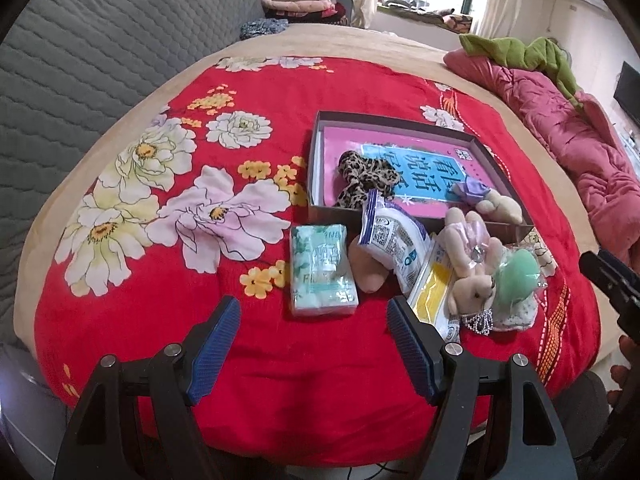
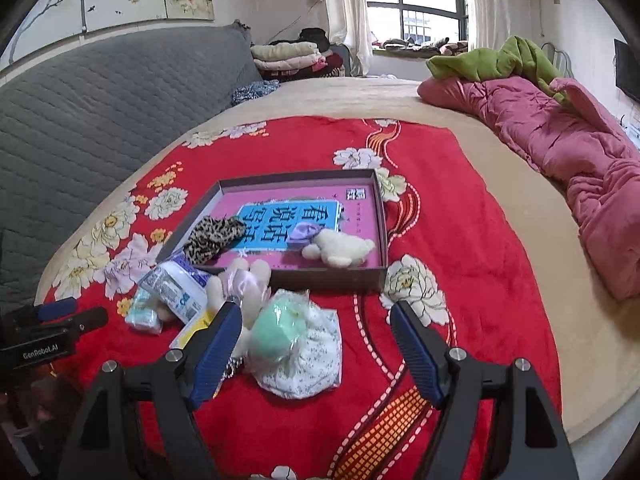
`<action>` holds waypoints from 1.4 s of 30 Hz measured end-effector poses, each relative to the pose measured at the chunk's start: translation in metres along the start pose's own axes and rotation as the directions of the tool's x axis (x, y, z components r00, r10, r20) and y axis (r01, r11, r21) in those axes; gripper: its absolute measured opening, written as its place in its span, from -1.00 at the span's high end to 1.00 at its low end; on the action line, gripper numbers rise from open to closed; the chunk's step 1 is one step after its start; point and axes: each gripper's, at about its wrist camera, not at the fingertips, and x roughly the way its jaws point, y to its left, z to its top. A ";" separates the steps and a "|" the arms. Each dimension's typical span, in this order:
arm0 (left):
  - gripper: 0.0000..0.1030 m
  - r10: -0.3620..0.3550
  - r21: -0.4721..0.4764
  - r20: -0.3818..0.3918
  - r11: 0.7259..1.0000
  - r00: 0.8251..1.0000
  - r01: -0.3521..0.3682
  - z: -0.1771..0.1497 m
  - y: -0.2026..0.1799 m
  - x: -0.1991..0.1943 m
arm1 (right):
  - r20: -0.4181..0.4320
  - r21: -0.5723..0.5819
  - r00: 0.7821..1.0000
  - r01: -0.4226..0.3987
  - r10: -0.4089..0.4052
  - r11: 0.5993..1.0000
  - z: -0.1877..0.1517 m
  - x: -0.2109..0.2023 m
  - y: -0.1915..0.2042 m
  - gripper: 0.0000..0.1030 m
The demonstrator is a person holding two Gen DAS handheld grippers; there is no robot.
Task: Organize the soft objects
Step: 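Withdraw both tools and move toward the tissue pack and green sponge bag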
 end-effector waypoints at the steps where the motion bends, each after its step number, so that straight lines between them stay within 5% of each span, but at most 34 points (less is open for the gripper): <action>1: -0.49 -0.004 -0.001 -0.002 1.000 1.000 0.004 -0.001 0.000 0.001 | -0.004 -0.003 1.000 -0.003 0.003 1.000 -0.002 0.001 0.001 -0.48; 42: -0.49 0.056 -0.025 -0.101 0.998 0.993 -0.058 -0.005 -0.001 0.088 | -0.102 -0.009 0.993 -0.065 0.063 0.998 -0.029 0.059 0.014 -0.48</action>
